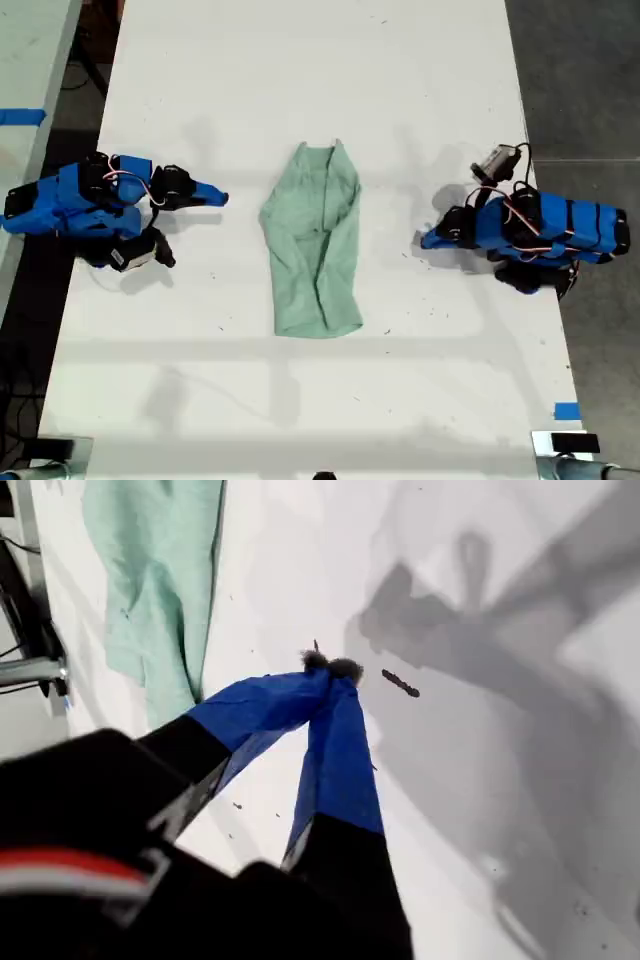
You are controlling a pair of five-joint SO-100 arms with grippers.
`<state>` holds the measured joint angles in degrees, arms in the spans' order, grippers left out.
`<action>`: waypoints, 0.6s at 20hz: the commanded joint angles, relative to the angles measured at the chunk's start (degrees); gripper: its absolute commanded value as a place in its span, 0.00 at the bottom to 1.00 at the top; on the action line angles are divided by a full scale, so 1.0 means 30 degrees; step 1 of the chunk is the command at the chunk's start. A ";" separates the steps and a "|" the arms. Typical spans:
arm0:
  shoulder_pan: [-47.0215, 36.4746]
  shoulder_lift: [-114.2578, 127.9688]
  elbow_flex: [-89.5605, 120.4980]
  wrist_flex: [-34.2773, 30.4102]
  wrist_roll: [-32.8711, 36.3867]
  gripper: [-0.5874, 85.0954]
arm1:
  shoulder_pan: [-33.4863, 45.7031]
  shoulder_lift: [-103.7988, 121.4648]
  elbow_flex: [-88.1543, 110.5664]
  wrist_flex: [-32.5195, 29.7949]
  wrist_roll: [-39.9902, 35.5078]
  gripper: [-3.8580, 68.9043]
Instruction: Fold t shirt
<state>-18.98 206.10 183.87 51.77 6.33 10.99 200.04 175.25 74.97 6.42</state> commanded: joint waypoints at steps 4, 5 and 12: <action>-0.0088 0.0146 0.0029 0.0088 -0.0205 0.01 | -0.0264 0.0264 0.0820 -0.0322 -0.0234 0.02; -0.0088 0.0146 0.0029 0.0088 -0.0234 0.01 | -0.0293 0.0264 0.0820 -0.0322 -0.0234 0.02; -0.0117 0.0146 0.0029 0.0088 -0.0205 0.01 | -0.0352 0.0264 0.0820 -0.0322 -0.0234 0.02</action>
<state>-18.98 206.10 183.87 51.77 6.33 10.63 200.04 175.25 74.97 6.42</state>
